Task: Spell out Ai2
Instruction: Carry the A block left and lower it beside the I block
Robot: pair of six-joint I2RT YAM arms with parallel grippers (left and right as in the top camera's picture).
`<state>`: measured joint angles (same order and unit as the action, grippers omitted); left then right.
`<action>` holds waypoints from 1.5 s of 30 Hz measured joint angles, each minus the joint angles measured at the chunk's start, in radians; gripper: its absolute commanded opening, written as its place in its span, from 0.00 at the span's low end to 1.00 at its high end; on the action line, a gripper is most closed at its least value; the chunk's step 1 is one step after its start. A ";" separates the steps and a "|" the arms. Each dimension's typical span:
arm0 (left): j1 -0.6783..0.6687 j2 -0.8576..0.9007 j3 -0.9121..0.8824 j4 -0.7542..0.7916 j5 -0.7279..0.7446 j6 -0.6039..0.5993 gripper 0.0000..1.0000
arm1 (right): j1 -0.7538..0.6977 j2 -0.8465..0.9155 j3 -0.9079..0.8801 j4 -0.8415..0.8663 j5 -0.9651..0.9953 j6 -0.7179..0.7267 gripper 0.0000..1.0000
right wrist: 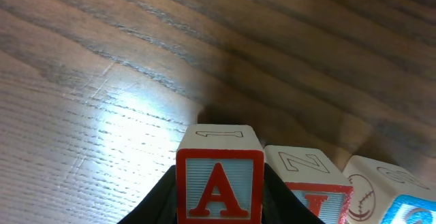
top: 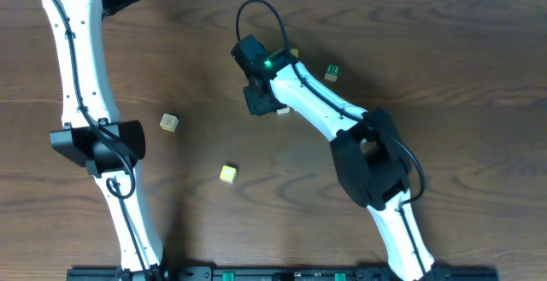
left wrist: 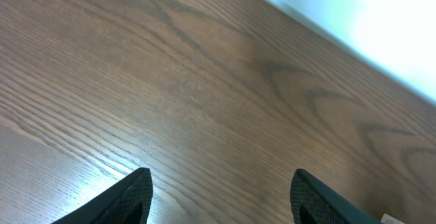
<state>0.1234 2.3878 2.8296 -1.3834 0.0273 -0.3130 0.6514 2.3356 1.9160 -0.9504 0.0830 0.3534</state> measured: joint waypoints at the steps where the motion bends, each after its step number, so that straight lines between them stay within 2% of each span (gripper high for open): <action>1: 0.000 0.000 0.000 0.000 0.000 0.000 0.66 | 0.000 0.000 0.000 0.002 0.002 0.000 0.01; 26: 0.000 0.000 0.000 0.000 0.000 0.000 0.66 | 0.000 0.001 0.000 0.024 0.017 0.006 0.01; 45: 0.000 0.000 0.000 0.000 0.000 0.000 0.66 | 0.000 0.001 0.000 0.002 -0.016 0.196 0.02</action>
<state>0.1234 2.3878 2.8296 -1.3830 0.0273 -0.3130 0.6518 2.3367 1.9160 -0.9489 0.0673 0.5499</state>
